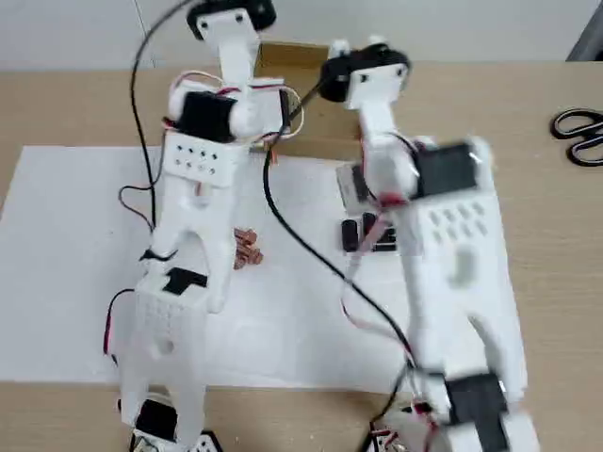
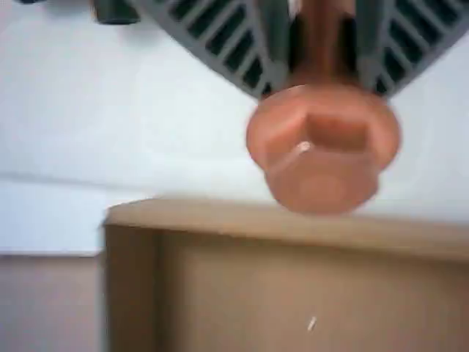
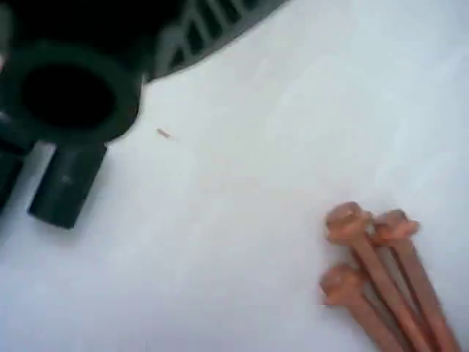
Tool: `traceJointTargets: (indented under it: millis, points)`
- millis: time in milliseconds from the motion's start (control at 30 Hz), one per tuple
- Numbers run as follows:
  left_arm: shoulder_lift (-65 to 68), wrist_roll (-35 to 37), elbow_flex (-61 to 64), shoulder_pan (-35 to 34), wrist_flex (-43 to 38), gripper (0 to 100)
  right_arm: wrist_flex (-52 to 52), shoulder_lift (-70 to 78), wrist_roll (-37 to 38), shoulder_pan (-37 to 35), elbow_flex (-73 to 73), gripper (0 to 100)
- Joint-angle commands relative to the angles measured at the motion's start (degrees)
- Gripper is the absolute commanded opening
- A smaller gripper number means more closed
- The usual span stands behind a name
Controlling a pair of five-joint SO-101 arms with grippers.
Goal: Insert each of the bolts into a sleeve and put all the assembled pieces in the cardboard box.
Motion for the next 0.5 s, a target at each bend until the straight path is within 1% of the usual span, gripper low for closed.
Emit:
traceJointTargets:
  millis: [0, 133, 233, 367, 467]
  points:
    - [-14.2, -3.0, -2.9, 1.5, 1.2, 1, 0.4, -16.0, 0.6, 0.2, 5.2, 1.3]
    - [-25.4, -5.1, 4.0, 4.1, 1.2, 1, 0.1, -28.9, 0.6, 0.2, 16.0, 1.3]
    - [-33.6, -5.1, 16.0, 8.1, 1.2, 1, -3.6, -36.5, 0.6, 0.5, 27.3, 1.4]
    - [-45.9, -5.4, 34.3, 14.7, 1.1, 1, -14.6, -45.0, 0.6, 0.3, 43.8, 1.4]
    - [-53.5, -7.2, 46.7, 16.4, -0.4, 1, -25.5, -50.9, 0.6, 0.2, 55.8, 1.4]
